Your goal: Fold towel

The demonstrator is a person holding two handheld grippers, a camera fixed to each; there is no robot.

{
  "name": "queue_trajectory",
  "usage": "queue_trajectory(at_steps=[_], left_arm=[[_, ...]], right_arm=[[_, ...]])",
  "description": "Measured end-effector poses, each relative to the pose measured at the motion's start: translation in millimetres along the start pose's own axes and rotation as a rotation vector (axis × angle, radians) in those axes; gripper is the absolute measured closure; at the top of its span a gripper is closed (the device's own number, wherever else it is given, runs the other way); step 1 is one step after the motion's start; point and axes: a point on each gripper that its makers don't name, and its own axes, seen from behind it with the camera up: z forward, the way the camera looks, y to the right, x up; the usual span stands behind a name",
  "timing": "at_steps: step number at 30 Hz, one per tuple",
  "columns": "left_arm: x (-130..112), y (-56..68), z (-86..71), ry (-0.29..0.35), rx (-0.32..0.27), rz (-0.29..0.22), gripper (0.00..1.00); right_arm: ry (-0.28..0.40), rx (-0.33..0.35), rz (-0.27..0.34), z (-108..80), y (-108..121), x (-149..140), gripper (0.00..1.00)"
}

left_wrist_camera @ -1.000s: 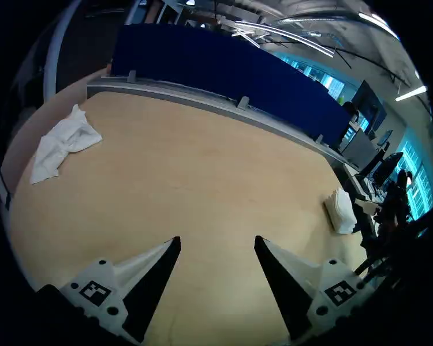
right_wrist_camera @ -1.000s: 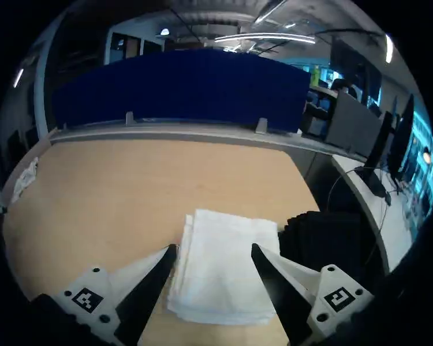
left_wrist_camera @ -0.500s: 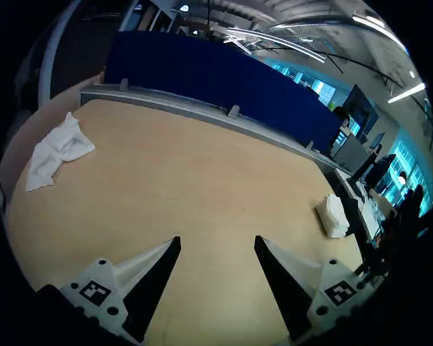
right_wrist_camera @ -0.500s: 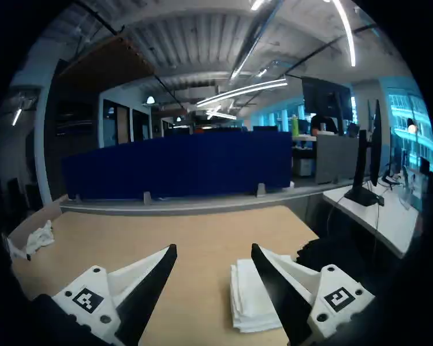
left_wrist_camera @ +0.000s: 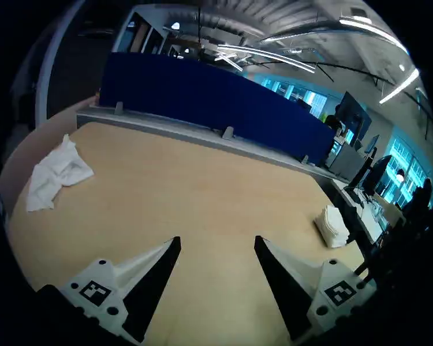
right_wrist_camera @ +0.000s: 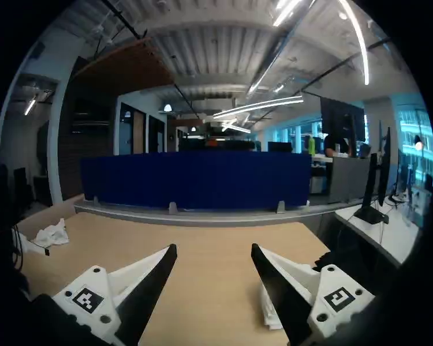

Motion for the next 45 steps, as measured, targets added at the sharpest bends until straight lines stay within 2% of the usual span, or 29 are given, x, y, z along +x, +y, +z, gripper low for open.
queue_trajectory(at_steps=[5, 9, 15, 18, 30, 39, 45], left_arm=[[39, -8.0, -5.0, 0.147, 0.028, 0.066, 0.05], [72, -15.8, -13.0, 0.268, 0.065, 0.141, 0.05], [105, -28.7, -23.8, 0.393, 0.136, 0.251, 0.05], [107, -29.7, -23.4, 0.412, 0.144, 0.28, 0.05], [111, -43.6, -17.1, 0.47, 0.159, 0.307, 0.05], [103, -59.1, -2.5, 0.494, 0.203, 0.38, 0.06], [91, -72.4, 5.9, 0.52, 0.219, 0.38, 0.06]], right_arm=[[-0.01, 0.007, 0.003, -4.5, -14, -1, 0.0], [-0.015, 0.007, 0.004, -7.5, -25, 0, 0.0], [-0.019, 0.0, 0.015, -11.7, -40, 0, 0.0], [-0.028, 0.003, 0.017, -12.9, -48, -2, 0.0], [-0.072, 0.048, 0.049, -2.3, -85, -3, 0.0], [-0.111, 0.068, 0.062, 22.6, -105, -4, 0.0], [-0.127, 0.075, 0.021, 41.1, -117, -3, 0.0]])
